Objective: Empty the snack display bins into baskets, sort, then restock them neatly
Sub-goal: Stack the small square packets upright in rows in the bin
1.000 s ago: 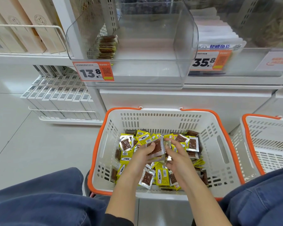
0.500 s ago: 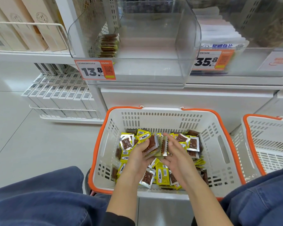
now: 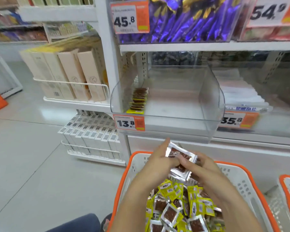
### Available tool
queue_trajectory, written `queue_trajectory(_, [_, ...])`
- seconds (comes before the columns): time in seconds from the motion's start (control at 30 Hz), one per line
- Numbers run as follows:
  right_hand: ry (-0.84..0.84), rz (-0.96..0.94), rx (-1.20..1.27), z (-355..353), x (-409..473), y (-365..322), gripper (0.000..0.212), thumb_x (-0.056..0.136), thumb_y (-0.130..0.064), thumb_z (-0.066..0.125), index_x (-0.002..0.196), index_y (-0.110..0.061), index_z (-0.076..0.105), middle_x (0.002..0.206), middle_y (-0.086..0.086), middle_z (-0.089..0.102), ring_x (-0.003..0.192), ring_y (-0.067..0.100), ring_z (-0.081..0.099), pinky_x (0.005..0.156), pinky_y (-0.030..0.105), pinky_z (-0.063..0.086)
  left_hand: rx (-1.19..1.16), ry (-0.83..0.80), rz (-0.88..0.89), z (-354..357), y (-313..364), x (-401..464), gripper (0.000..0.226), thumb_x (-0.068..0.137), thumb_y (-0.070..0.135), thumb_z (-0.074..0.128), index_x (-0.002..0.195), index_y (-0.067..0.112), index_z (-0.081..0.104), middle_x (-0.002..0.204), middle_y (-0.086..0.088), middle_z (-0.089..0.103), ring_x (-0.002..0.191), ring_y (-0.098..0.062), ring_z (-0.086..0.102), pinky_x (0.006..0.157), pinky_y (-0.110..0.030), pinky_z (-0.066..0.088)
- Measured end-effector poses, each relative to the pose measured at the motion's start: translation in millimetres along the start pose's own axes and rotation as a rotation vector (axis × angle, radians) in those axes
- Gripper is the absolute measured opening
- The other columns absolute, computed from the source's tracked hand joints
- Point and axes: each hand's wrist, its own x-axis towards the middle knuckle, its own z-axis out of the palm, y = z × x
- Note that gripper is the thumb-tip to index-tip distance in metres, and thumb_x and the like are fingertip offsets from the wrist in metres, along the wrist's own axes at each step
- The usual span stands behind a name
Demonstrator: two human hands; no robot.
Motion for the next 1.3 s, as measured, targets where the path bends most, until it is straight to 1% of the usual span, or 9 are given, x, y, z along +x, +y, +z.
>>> queue_trajectory(0.1, [-0.164,-0.094,-0.136,0,31,-64,0.077,0.039,-0.052,0.092,0.1,-0.009,0.072,0.097,0.013,0.074,0.086,0.019,0.07,0.074,0.024,0.055,0.184,-0.024,0.08,-22,79,6,0.083,0.078,0.023,0.068,0.151,0.024,0.03,0.144,-0.006,0.048,0.129,-0.024,0.049,0.092,-0.029,0.043])
queue_trajectory(0.2, [-0.318,-0.107,-0.317,13,57,-111,0.051,0.06,-0.03,0.084,0.104,-0.007,0.07,0.094,0.011,0.074,0.084,0.015,0.069,0.071,0.02,0.053,0.388,-0.043,0.153,-42,132,4,0.025,0.083,0.02,0.061,0.107,0.022,0.059,0.113,-0.005,0.059,0.098,-0.019,0.058,0.075,-0.031,0.042])
queue_trajectory(0.27, [-0.337,-0.142,-0.438,28,73,-129,0.039,0.069,-0.016,0.083,0.105,-0.009,0.07,0.091,0.006,0.074,0.081,0.01,0.068,0.069,0.017,0.051,0.415,-0.031,0.215,-60,143,5,0.026,0.085,0.025,0.058,0.109,0.016,0.062,0.112,-0.003,0.059,0.1,-0.014,0.055,0.089,-0.037,0.042])
queue_trajectory(0.33, [-0.253,-0.216,-0.554,39,92,-140,0.031,0.072,-0.006,0.082,0.099,-0.012,0.069,0.081,-0.001,0.072,0.076,0.008,0.064,0.065,0.014,0.048,0.493,0.154,0.268,-86,137,8,0.047,0.096,0.031,0.054,0.141,0.019,0.046,0.136,0.006,0.049,0.128,-0.012,0.044,0.105,-0.029,0.033])
queue_trajectory(0.47, [0.06,-0.305,-0.917,46,140,-151,0.028,0.072,-0.021,0.08,0.093,-0.016,0.062,0.087,0.001,0.065,0.08,0.018,0.058,0.067,0.028,0.044,0.517,0.77,0.274,-135,96,27,0.063,0.096,0.034,0.053,0.151,0.016,0.028,0.152,-0.003,0.035,0.139,-0.02,0.031,0.109,-0.031,0.026])
queue_trajectory(0.63, [-0.174,-0.227,-1.323,71,192,-128,0.048,0.076,-0.036,0.078,0.114,-0.016,0.057,0.104,-0.004,0.055,0.098,0.017,0.054,0.07,0.023,0.033,0.35,0.671,0.227,-136,63,65,0.053,0.102,0.042,0.036,0.15,0.02,0.032,0.146,0.003,0.045,0.134,-0.018,0.042,0.104,-0.029,0.031])
queue_trajectory(0.77, [-0.462,-0.126,-1.412,92,221,-100,0.029,0.086,-0.028,0.069,0.105,-0.008,0.058,0.104,0.01,0.06,0.082,0.013,0.048,0.074,0.033,0.043,0.37,0.696,0.304,-140,42,73,0.043,0.103,0.034,0.03,0.143,0.023,0.042,0.137,0.006,0.053,0.128,-0.015,0.05,0.105,-0.029,0.037])
queue_trajectory(0.93, [-0.59,-0.012,-1.473,106,238,-80,0.043,0.092,-0.036,0.061,0.115,-0.001,0.052,0.122,0.016,0.058,0.096,0.028,0.053,0.086,0.039,0.045,0.398,0.772,0.306,-142,34,80,0.039,0.103,0.03,0.031,0.135,0.023,0.053,0.122,0.003,0.065,0.113,-0.018,0.06,0.091,-0.033,0.046])
queue_trajectory(1.3, [-0.247,-0.237,-1.539,103,281,-86,0.062,0.085,-0.03,0.071,0.137,-0.008,0.043,0.134,0.013,0.05,0.119,0.03,0.05,0.093,0.035,0.043,0.444,0.793,0.307,-140,29,83,0.041,0.103,0.035,0.026,0.134,0.028,0.051,0.116,0.01,0.065,0.108,-0.011,0.061,0.08,-0.023,0.038])
